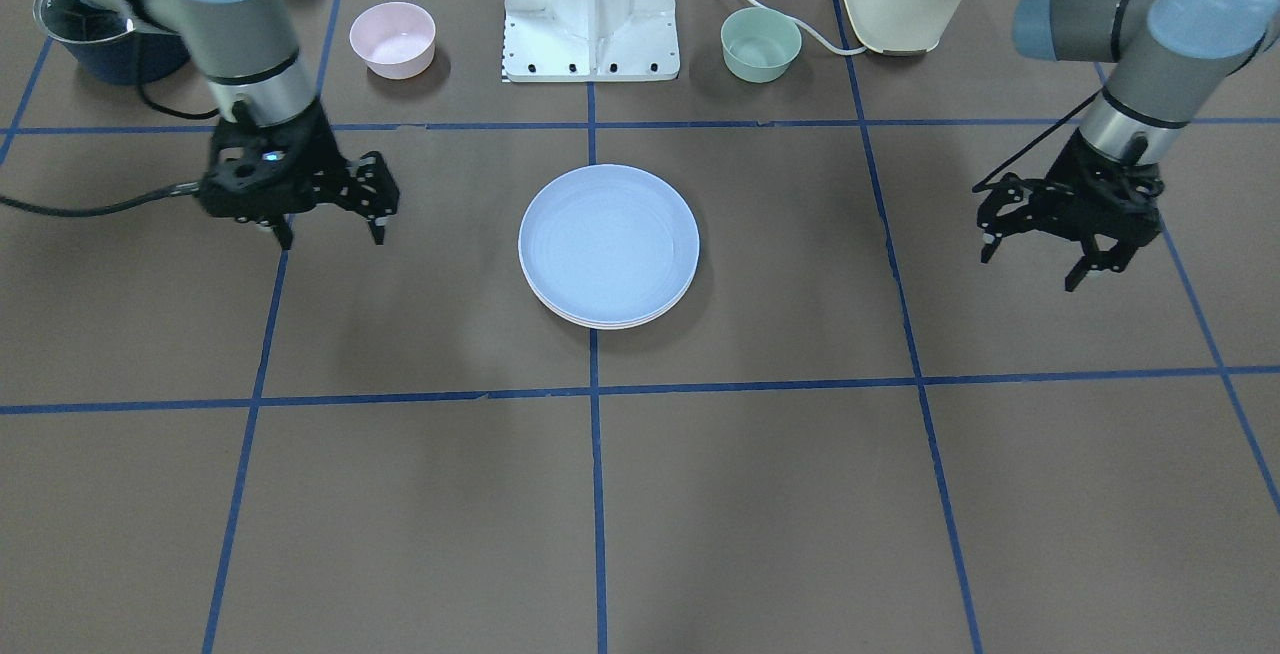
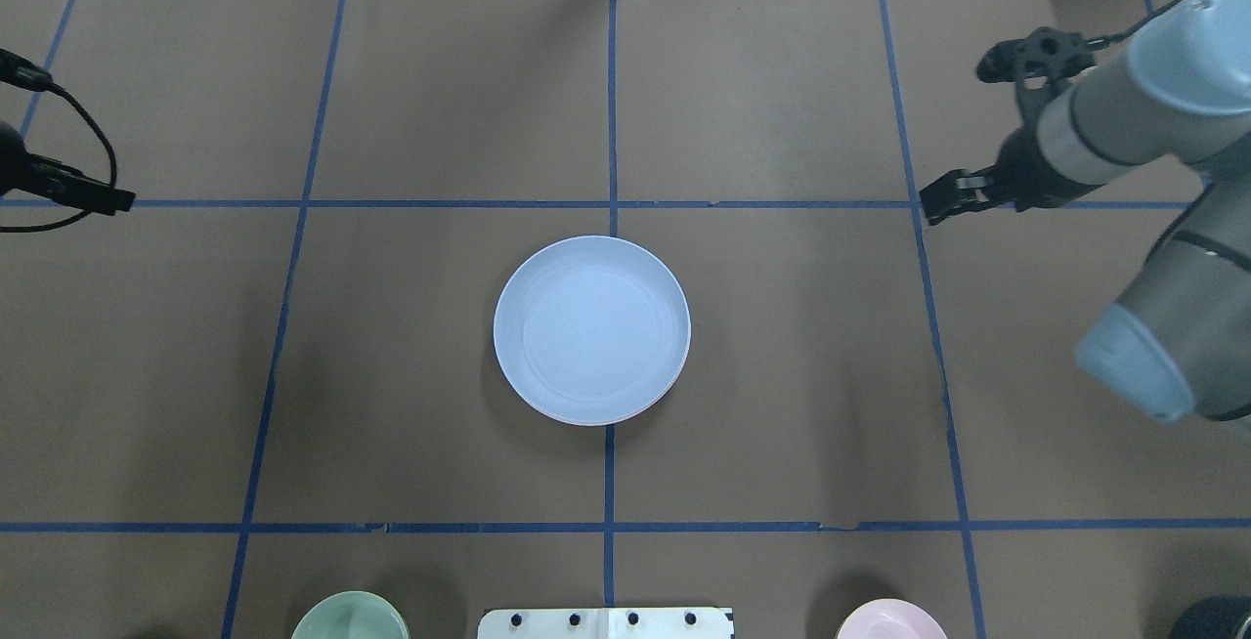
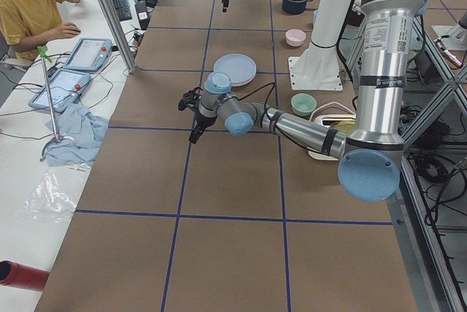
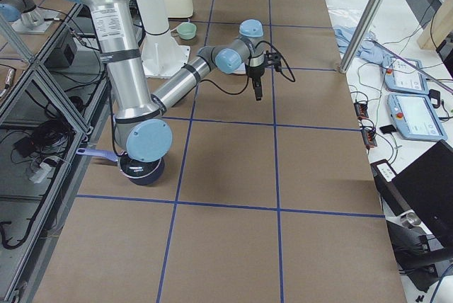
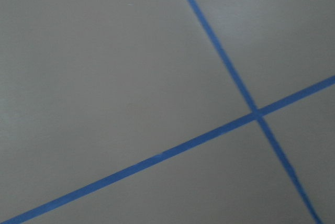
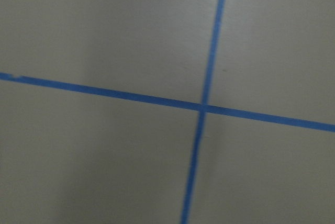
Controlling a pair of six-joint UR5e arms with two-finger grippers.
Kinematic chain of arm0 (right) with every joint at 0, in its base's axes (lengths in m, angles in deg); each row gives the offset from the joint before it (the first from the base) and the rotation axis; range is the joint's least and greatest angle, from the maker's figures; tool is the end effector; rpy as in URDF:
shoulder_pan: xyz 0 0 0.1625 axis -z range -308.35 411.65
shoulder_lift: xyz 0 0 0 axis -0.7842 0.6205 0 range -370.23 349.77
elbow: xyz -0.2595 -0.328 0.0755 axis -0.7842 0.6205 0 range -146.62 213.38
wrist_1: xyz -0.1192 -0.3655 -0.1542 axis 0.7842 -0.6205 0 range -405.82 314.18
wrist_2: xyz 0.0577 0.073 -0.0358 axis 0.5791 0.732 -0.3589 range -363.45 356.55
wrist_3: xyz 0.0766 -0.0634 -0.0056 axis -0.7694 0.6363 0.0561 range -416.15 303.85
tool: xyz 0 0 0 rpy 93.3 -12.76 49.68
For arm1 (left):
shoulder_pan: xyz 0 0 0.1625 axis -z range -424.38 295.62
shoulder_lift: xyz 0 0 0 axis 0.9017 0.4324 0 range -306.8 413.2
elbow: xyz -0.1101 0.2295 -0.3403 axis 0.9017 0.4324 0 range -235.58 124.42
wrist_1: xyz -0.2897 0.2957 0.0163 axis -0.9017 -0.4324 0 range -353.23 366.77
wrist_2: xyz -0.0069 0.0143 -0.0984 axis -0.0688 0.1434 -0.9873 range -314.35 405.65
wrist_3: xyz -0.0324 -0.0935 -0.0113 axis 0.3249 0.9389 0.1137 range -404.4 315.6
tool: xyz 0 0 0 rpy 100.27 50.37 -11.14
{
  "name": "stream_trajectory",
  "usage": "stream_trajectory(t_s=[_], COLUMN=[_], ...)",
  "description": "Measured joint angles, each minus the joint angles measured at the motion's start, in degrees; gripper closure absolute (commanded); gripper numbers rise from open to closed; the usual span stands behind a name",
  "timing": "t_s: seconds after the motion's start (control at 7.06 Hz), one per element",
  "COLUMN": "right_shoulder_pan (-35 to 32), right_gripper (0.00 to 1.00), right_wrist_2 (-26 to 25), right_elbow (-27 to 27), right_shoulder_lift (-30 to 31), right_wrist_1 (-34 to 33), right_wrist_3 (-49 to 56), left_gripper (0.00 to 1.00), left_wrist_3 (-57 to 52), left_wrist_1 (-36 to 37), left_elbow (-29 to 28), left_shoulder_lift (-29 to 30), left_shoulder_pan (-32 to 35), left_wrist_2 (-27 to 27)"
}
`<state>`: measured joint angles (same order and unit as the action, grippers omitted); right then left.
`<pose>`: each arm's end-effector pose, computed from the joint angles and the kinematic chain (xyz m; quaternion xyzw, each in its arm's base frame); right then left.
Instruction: Stack three plates with pink and blue
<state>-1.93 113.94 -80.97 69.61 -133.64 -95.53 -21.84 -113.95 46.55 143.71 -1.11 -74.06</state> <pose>-0.2448 -0.4791 0.3700 0.1032 -0.3651 -0.0507 0.9238 0.1580 -0.5008 0.4961 0.2252 0.3655 0.1274 0.8941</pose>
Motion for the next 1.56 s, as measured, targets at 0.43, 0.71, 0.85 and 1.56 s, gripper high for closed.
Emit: stream_trajectory(t_s=[0.43,0.71,0.85,1.56], right_shoulder_pan=[-17.0,-24.8,-27.2,-32.9], right_gripper=[0.0,0.0,0.0,0.0], right_wrist_2=[10.2,11.2,11.3,15.1], right_elbow=[1.7,6.1,8.6,12.2], right_shoulder_lift=[15.6,20.9,21.8,24.4], right_wrist_1=[3.2,3.3,3.3,3.4], right_wrist_3=[22.6,29.4,30.1,35.9], left_gripper=[0.0,0.0,0.0,0.0], left_wrist_3=[-22.3,-29.1,-31.6,-40.5], left_wrist_1=[6.9,12.0,17.0,30.8], left_elbow=[-5.9,-9.3,-9.7,-6.5], left_shoulder_lift=[-2.5,-3.9,-4.1,-3.8], left_shoulder_pan=[14.6,21.8,23.6,28.1], left_wrist_2=[-8.4,-9.3,-9.4,-12.9])
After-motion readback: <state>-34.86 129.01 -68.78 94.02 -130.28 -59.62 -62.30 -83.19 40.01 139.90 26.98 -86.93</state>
